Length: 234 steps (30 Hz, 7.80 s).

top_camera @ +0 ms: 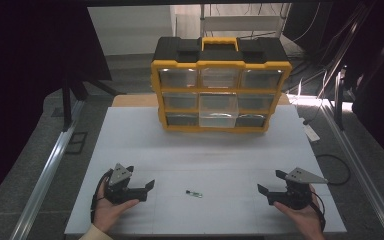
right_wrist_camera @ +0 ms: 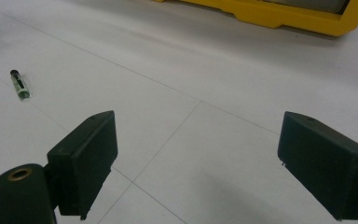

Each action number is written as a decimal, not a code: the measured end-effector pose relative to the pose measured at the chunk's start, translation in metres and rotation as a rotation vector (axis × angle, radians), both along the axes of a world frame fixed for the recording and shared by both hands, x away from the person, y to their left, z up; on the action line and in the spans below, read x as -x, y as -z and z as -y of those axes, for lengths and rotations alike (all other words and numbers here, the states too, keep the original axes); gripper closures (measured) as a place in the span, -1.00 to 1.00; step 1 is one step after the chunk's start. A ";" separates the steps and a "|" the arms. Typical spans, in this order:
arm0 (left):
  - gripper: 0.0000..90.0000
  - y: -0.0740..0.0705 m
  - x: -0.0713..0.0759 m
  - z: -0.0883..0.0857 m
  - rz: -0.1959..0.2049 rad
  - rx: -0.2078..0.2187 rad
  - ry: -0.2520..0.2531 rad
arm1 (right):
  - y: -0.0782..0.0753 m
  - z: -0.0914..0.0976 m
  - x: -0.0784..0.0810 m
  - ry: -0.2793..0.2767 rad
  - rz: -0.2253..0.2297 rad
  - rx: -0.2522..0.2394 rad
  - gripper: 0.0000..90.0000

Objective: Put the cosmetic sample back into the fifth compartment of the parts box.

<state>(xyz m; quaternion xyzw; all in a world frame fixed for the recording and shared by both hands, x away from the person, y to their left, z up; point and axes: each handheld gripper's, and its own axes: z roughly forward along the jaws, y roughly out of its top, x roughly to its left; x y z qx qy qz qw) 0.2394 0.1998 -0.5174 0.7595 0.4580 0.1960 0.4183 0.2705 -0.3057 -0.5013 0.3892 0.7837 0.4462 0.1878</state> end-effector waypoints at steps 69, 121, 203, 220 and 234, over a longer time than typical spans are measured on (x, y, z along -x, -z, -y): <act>-0.78 0.000 -0.005 0.008 -0.008 -0.020 0.058 | -0.019 -0.047 -0.008 -0.138 -0.018 0.035 -0.69; -0.77 0.001 -0.005 0.012 -0.018 -0.029 0.073 | -0.037 -0.113 -0.014 -0.298 -0.034 0.091 -0.66; -0.77 0.002 -0.005 0.014 -0.025 -0.030 0.084 | 0.009 -0.219 -0.029 -0.514 -0.193 0.387 -0.56; -0.77 0.000 -0.004 0.013 -0.025 -0.016 0.088 | 0.017 -0.226 -0.029 -0.533 -0.201 0.438 -0.32; -0.77 0.000 -0.003 0.011 -0.023 -0.018 0.085 | 0.014 -0.224 -0.028 -0.604 -0.203 0.420 0.77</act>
